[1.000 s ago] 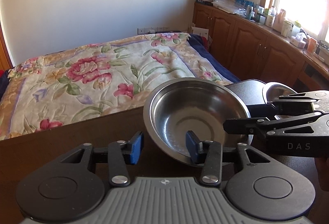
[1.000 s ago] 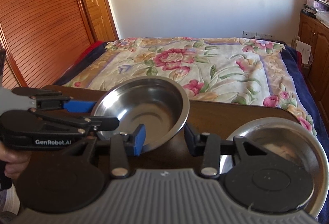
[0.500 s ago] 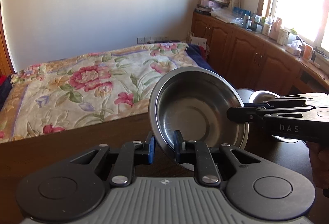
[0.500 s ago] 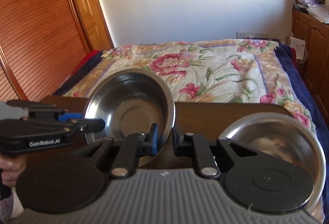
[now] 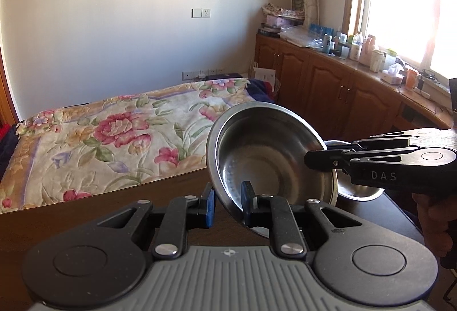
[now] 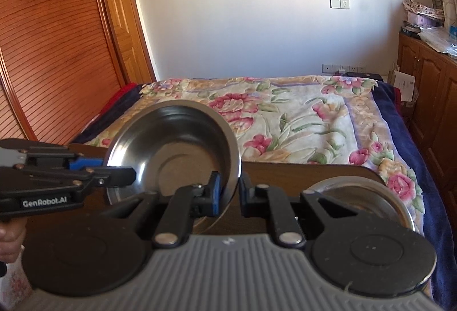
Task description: Organize plates and bowls
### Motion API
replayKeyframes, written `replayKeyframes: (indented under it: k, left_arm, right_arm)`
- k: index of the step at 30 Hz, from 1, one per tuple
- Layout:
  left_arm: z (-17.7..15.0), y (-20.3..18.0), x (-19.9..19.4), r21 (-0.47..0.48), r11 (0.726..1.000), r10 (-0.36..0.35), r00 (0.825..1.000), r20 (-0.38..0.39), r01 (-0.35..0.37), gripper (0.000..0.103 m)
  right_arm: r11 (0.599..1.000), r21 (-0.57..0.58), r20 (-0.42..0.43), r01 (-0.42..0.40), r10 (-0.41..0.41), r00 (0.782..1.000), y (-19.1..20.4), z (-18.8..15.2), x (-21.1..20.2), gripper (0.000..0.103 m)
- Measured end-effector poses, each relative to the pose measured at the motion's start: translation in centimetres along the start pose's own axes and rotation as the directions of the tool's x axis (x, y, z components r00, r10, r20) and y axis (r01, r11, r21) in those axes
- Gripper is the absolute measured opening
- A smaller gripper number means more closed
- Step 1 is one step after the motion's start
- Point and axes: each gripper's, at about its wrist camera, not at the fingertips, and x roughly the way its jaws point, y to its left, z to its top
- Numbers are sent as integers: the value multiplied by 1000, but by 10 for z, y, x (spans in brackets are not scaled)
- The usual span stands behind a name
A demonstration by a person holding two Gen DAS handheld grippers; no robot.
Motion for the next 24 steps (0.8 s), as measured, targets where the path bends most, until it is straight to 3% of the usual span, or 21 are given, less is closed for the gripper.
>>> replayKeyframes:
  k: [24]
  left_arm:
    - [-39, -23, -67, 31, 999, -19, 999, 31, 18, 20]
  right_arm:
    - [999, -46, 26, 5, -4, 1000, 24, -22, -57, 15]
